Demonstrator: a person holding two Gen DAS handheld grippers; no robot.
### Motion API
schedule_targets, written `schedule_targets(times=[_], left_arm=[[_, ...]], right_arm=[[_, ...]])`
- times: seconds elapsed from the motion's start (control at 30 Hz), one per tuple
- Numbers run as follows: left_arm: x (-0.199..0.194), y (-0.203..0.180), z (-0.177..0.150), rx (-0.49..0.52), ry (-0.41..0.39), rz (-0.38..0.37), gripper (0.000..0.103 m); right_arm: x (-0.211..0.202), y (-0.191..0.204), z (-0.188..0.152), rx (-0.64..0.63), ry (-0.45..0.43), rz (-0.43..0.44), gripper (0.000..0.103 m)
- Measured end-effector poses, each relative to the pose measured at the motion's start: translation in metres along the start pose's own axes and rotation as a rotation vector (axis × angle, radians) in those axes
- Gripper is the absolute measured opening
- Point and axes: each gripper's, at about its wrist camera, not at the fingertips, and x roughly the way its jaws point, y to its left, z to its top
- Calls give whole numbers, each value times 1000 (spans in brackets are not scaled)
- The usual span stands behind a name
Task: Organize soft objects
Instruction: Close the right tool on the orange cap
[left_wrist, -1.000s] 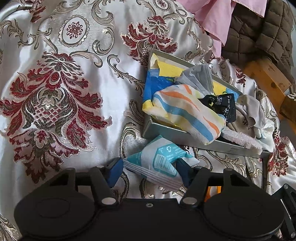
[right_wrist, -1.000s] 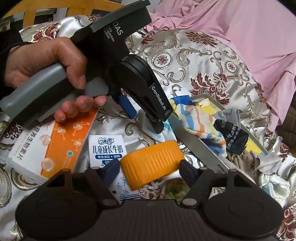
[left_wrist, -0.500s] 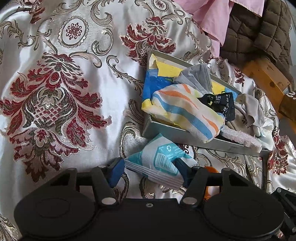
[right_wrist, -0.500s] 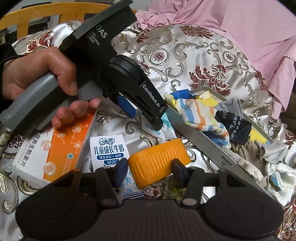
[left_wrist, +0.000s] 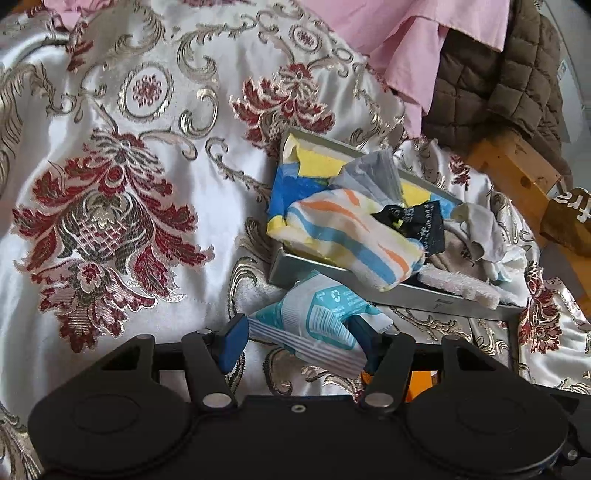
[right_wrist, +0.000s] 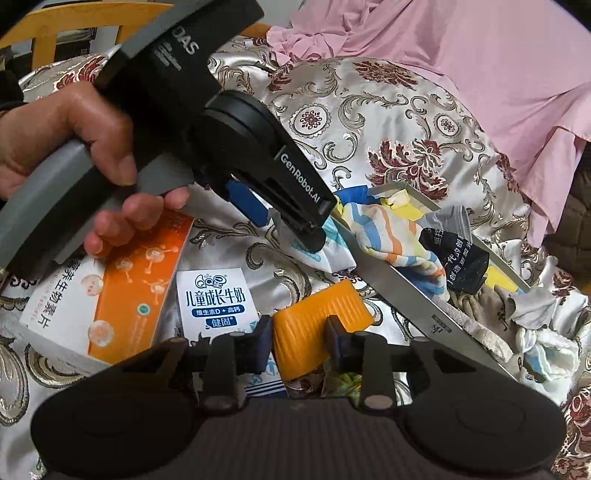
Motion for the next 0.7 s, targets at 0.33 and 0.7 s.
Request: schedule_targets(times=[0.33,0.7], left_arm=[[-28,0,-14,-16,-48,40,61],[-51,-3,-9,-28,-137,45,61]], right_arm=[[-10,4,2,-2,-30,-11,19],[-30,11,7,-66,-111,-101,15]])
